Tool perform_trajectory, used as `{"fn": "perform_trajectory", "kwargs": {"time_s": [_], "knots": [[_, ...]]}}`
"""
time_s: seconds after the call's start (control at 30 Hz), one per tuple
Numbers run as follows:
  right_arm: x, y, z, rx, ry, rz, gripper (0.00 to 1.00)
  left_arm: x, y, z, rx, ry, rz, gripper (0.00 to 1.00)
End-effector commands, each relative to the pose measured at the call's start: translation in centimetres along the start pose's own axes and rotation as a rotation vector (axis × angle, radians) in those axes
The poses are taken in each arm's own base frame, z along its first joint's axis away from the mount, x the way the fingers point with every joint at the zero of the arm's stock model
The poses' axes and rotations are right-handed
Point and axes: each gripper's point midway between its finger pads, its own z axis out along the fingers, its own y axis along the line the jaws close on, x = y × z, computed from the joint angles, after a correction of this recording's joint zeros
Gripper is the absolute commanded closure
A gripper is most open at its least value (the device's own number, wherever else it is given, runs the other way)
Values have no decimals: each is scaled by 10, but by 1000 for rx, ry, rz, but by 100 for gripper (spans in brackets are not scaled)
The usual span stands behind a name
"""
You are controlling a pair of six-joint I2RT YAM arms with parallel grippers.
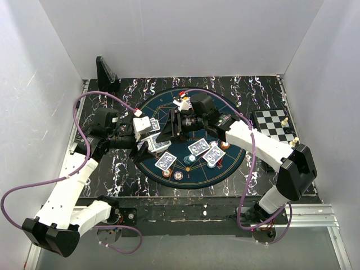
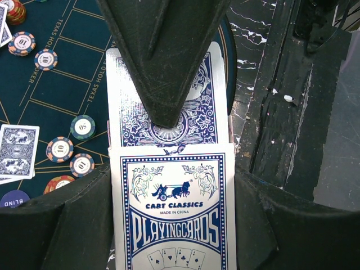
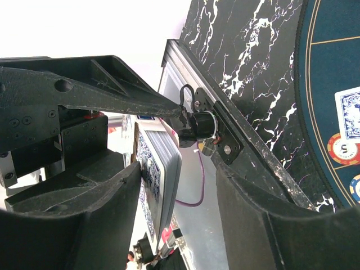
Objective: Distribute texas hold em gaming equipment
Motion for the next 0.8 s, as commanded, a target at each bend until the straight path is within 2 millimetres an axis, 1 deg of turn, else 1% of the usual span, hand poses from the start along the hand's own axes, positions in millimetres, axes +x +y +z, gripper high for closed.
{"fn": "perform_trajectory", "kwargs": {"time_s": [0.0, 0.27, 0.43, 0.53, 0.63, 0.77], "knots": [[-7, 12, -5, -26, -30, -32, 39, -27, -4, -9, -5, -74, 62, 98], [-19, 4, -25, -1, -87, -28, 43, -28, -5, -11, -9, -81, 60, 98], [-22, 3, -30, 3, -97, -30, 46, -30, -4, -11, -9, -85, 56, 98], [-22, 3, -32, 5, -99, -30, 51, -30, -4, -11, -10, -84, 57, 98], [-23, 1, -35, 21, -106, -34, 53, -28, -5, -10, -9, -81, 55, 98], [-26, 1, -45, 43, -132, -50, 58, -27, -5, -10, -10, -81, 55, 98]]}}
